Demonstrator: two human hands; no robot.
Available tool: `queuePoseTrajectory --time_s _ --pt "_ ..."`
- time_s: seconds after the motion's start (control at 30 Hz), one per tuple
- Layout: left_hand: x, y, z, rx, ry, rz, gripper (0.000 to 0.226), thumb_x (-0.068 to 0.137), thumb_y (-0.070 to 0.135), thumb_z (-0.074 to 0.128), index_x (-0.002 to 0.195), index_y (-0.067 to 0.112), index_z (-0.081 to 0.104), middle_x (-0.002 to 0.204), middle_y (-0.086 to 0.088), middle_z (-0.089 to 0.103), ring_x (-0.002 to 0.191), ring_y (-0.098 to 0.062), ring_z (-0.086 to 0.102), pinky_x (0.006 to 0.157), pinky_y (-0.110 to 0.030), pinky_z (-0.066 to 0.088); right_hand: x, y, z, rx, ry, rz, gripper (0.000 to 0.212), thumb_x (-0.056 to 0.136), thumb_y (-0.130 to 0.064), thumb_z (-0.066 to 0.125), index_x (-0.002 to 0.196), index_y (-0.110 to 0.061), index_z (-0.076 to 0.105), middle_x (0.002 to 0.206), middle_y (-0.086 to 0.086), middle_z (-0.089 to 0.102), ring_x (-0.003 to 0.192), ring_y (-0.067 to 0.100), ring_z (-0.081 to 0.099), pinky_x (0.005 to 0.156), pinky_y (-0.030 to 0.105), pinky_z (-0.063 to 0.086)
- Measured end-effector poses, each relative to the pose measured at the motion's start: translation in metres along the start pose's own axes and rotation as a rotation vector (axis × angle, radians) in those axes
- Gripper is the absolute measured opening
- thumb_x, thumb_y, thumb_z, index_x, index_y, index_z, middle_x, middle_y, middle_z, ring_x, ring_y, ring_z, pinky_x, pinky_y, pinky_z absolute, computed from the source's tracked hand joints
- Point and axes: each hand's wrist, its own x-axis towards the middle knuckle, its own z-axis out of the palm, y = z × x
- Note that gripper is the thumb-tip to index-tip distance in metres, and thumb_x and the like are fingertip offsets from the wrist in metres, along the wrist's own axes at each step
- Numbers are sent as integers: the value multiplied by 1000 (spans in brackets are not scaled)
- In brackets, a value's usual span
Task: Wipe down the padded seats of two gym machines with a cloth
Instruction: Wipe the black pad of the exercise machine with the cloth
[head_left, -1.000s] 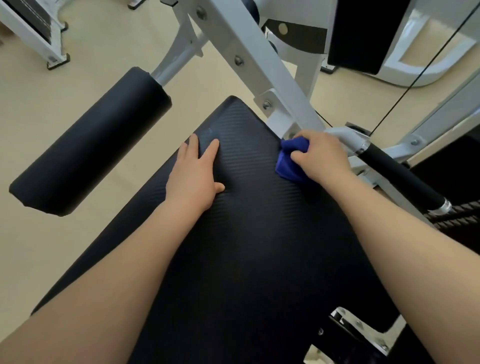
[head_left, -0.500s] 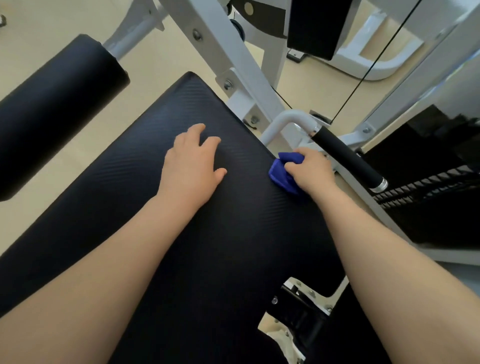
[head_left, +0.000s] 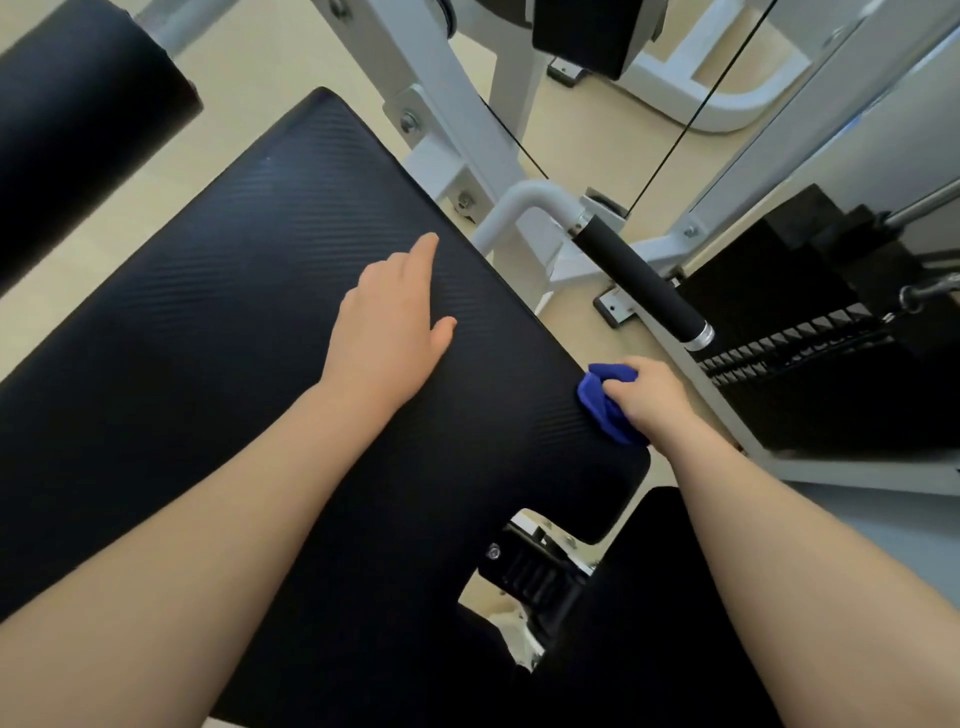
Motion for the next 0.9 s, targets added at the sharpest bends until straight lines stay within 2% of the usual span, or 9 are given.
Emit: queuePoseTrajectory --time_s 0.1,0.2,0.33,0.4,0.53,0.6,0.67,0.8,0.9 --pt "-14 15 12 35 -45 75 67 90 27 56 146 13 21 136 -8 43 120 -26 43 94 -38 38 2 12 0 -139 26 81 18 87 -14 50 100 -16 63 96 11 63 87 26 58 68 35 43" --pt "-26 25 21 45 -94 120 65 91 27 54 146 13 21 140 -7 40 121 -25 42 94 -35 38 -7 19 2 -463 66 223 24 89 -17 47 110 -17 58 110 11 59 98 28 58 70 35 44" --pt "-38 29 22 18 -120 120 62 91 25 54 144 13 25 141 -6 39 123 -25 41 95 -36 38 -27 10 -3 -716 -39 240 24 88 -14 50 111 -11 59 113 12 59 102 27 59 69 33 43" --pt "-46 29 19 23 -126 134 58 91 24 54 143 12 30 144 -6 36 125 -25 41 97 -36 38 -34 -2 -13 -655 -118 237 22 86 -18 54 105 -9 60 104 12 61 98 29 60 71 34 45" --pt "-71 29 6 37 -211 149 54 91 25 52 141 11 35 150 -7 28 131 -27 36 100 -39 37 -74 -45 -12 -200 -304 87 14 78 -13 59 90 -6 61 83 13 59 71 26 56 62 28 42" --pt "-86 26 -7 -21 -224 127 52 92 22 50 141 12 36 150 -5 28 131 -25 36 102 -39 36 -101 -65 0 -62 -348 -50 5 77 -11 56 81 -10 59 79 11 58 69 25 53 63 29 42" --pt "-104 21 -19 -126 -224 103 47 92 18 47 138 14 39 147 -2 33 129 -22 38 105 -38 36 -127 -79 7 -41 -420 -155 4 79 -12 55 76 -14 57 77 7 58 71 23 53 64 30 42" --pt "-147 11 -38 -373 -300 -38 42 95 26 43 136 19 41 136 -1 47 120 -17 48 102 -33 38 -176 -88 8 142 -625 -99 23 85 -11 52 106 -8 61 91 12 64 83 24 59 72 34 47" --pt "-175 15 -57 -610 -294 -264 41 95 40 38 134 26 42 130 2 53 115 -16 51 95 -30 41 -208 -100 10 161 -704 -73 28 88 -20 51 111 -9 62 98 11 66 88 24 62 78 38 51"
